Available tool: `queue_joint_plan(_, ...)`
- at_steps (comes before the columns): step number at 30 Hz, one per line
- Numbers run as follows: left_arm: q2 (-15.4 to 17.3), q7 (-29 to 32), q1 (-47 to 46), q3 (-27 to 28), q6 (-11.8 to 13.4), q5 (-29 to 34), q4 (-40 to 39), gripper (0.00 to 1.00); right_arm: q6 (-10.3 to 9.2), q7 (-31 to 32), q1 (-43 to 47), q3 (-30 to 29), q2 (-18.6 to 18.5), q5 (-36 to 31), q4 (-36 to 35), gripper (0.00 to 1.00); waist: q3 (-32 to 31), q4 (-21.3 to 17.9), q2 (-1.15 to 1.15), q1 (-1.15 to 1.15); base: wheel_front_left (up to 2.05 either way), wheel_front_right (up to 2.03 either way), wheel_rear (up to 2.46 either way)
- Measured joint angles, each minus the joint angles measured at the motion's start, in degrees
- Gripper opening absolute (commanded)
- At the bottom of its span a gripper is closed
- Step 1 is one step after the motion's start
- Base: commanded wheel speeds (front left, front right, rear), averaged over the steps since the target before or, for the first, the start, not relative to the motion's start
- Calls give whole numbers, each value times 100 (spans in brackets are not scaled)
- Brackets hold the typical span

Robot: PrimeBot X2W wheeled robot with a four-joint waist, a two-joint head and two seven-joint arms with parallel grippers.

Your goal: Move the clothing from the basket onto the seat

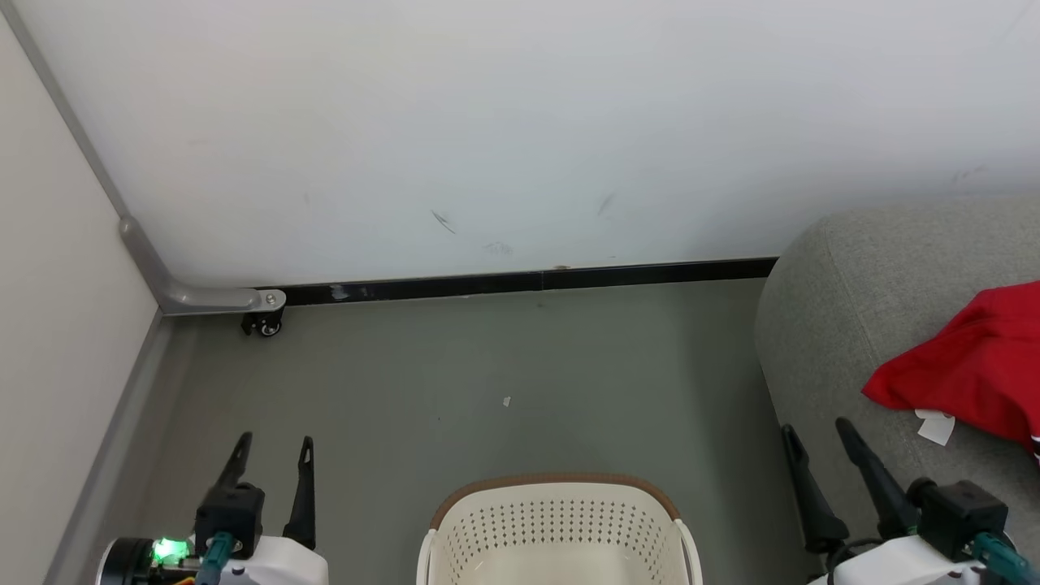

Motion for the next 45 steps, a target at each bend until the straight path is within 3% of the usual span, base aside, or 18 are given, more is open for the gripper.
queue_joint_plan(10,-264,60,402,10,-80,-133,258,0,-8,24,299,105,80,132,335,0,3,-4,0,0,0,0,0)
queue_joint_plan(24,-349,412,397,416,-350,-1292,247,0,-8,86,305,172,80,1507,203,0,45,7,0,3,0,0,0)
queue_joint_plan(45,-522,870,398,992,-842,-2808,81,0,-8,509,147,54,-52,3443,376,0,22,32,0,94,0,0,0)
